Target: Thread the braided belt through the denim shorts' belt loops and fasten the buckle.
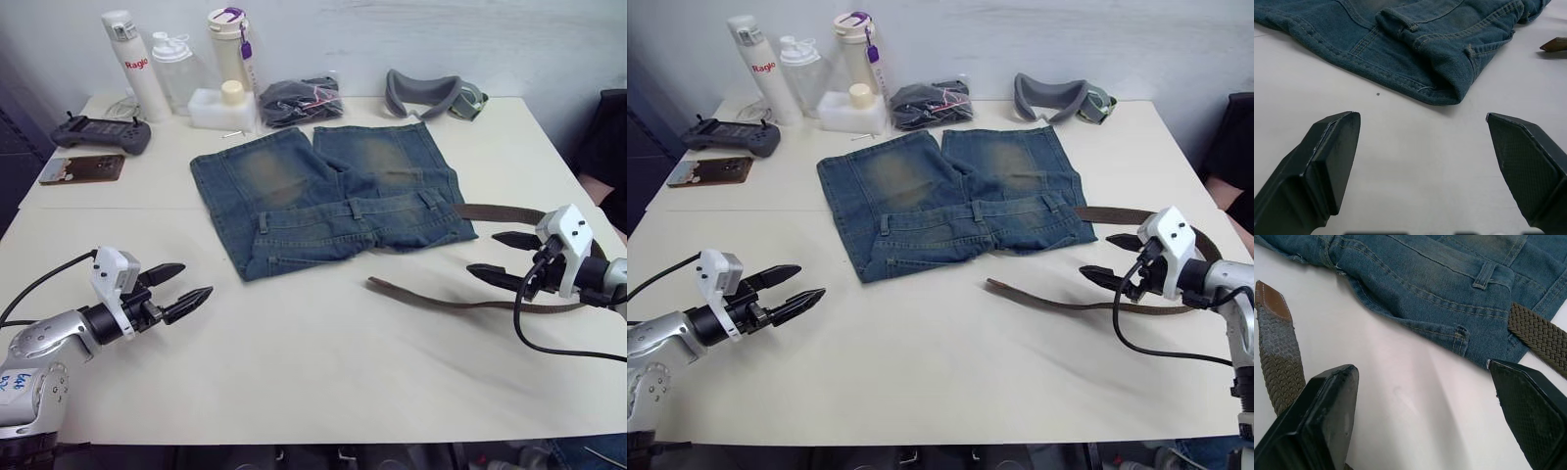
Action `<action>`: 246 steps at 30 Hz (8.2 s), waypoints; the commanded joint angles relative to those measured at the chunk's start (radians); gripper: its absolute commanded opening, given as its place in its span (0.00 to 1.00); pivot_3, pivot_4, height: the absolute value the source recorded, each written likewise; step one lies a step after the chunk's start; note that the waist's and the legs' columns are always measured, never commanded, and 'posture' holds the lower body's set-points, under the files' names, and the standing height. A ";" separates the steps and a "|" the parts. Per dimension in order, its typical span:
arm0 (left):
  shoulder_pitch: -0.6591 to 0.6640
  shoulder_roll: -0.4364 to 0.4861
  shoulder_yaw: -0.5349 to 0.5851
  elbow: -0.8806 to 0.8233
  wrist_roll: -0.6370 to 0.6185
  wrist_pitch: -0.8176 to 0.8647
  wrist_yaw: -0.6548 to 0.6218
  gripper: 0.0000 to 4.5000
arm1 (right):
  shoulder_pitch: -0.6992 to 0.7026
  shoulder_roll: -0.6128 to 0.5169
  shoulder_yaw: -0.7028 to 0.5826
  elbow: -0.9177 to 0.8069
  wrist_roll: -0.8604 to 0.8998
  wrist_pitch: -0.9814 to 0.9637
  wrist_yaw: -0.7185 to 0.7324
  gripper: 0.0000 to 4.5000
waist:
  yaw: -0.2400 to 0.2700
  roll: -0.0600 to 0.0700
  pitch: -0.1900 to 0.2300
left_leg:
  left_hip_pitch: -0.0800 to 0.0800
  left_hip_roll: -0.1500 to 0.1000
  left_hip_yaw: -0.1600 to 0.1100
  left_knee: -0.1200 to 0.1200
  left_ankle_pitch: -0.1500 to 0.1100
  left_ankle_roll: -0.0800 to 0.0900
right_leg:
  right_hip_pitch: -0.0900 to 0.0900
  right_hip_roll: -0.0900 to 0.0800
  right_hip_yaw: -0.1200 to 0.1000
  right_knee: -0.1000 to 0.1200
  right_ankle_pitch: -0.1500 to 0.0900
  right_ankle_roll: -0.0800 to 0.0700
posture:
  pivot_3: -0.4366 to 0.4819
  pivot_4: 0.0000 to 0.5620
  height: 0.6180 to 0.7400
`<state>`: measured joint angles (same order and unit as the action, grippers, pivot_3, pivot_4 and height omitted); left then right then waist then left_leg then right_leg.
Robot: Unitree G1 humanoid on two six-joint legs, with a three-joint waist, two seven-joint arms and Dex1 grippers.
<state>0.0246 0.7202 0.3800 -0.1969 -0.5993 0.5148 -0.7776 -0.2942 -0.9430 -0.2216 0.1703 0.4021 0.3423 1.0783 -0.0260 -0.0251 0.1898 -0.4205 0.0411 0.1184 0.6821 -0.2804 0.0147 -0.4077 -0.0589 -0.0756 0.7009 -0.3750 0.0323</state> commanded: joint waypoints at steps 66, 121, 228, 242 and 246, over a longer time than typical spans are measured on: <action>-0.541 -0.293 -0.457 0.068 -0.055 0.100 -0.224 1.00 | -0.118 0.191 0.139 -0.688 0.372 0.556 -0.144 0.02 | 0.001 -0.001 0.001 | 0.000 -0.001 -0.003 0.001 0.009 -0.003 | -0.001 0.000 -0.002 0.006 0.002 -0.002 | 0.48 0.27 0.53; -0.862 -0.620 -0.294 0.329 -0.231 0.741 0.142 0.00 | 0.386 0.855 0.005 -0.749 0.908 0.134 -0.735 0.99 | 0.023 -0.002 0.002 | -0.001 -0.004 -0.005 0.000 0.013 -0.004 | -0.001 -0.001 -0.002 0.007 0.002 -0.001 | 0.48 0.27 0.53; -0.742 -0.238 -0.495 0.033 0.191 0.272 -0.341 0.99 | 0.463 -0.042 -0.216 -0.592 1.446 0.465 -1.367 0.00 | 0.025 -0.001 0.002 | -0.002 -0.009 -0.009 -0.001 0.015 0.003 | 0.004 -0.002 -0.002 -0.001 0.004 0.006 | 0.48 0.27 0.53; -0.694 -0.203 -0.489 -0.029 0.132 0.310 -0.251 0.99 | 0.375 -0.097 -0.130 -0.494 1.502 0.578 -1.400 0.00 | 0.025 -0.001 0.002 | -0.002 -0.009 -0.009 -0.002 0.015 0.004 | 0.004 -0.002 -0.002 -0.003 0.005 0.008 | 0.48 0.27 0.53; -0.693 -0.202 -0.491 -0.025 0.127 0.310 -0.236 0.99 | 0.294 -0.093 -0.136 -0.423 1.538 0.560 -1.427 0.00 | 0.024 -0.002 0.002 | -0.002 -0.009 -0.009 -0.002 0.015 0.004 | 0.004 -0.002 -0.002 -0.003 0.005 0.008 | 0.48 0.27 0.53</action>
<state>-0.6648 0.5121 -0.1236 -0.1874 -0.4489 0.8293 -1.0208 0.0292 -1.0328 -0.3569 -0.2696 1.8967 0.9012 -0.3380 -0.0016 -0.0269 0.1921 -0.4230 0.0325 0.1097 0.6805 -0.2655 0.0188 -0.4033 -0.0608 -0.0772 0.6978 -0.3700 0.0401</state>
